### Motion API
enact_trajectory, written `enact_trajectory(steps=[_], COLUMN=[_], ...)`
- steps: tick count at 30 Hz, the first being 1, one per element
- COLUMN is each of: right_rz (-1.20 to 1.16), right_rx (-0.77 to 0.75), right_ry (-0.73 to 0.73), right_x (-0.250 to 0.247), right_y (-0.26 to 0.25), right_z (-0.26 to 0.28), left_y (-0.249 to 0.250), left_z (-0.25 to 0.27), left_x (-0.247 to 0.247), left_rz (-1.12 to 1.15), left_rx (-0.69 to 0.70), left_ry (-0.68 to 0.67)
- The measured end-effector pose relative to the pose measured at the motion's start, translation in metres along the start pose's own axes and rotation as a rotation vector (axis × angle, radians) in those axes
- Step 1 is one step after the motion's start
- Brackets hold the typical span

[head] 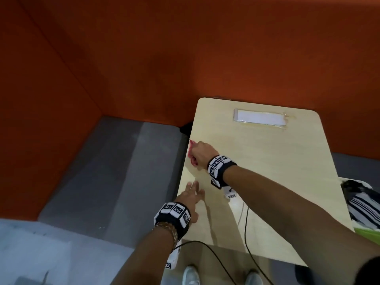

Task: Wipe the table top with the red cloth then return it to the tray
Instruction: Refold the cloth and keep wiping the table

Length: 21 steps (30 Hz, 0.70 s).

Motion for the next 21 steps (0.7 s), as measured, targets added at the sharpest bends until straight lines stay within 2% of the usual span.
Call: enact_trajectory(steps=[2,5,11,17,21], right_rz=[0.091,0.131,-0.102,-0.127,-0.134], right_rx=[-0.045,-0.158,0.028,0.050,0.056], right_ry=[-0.029,-0.105,-0.053,0.015,0.025], right_x=[0.006,0.021,-0.009,0.000,-0.010], right_y=[-0.012,-0.016,0.025,0.011,0.012], right_z=[0.018,0.044,0.001,0.047,0.034], left_y=[0.004,0.008,-0.002,0.005,0.002], left_z=[0.000,0.001,-0.005,-0.009,-0.010], left_x=[-0.001,-0.003,0.007,0.011,0.011], left_rz=[0.040,-0.040,-0.099,-0.095,-0.117], left_rx=[-0.059,-0.015,0.012,-0.009,0.000], left_ry=[0.018,0.002,-0.047,-0.024,-0.045])
Point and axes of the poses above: each hand's wrist, its own z-axis away from the middle knuckle, its own x-axis out of the palm, y = z × x, the point moved 1 cm from there along -z, towards the middle knuckle, and after that the axes turned 4 degrees about x, right-handed, at the moved point
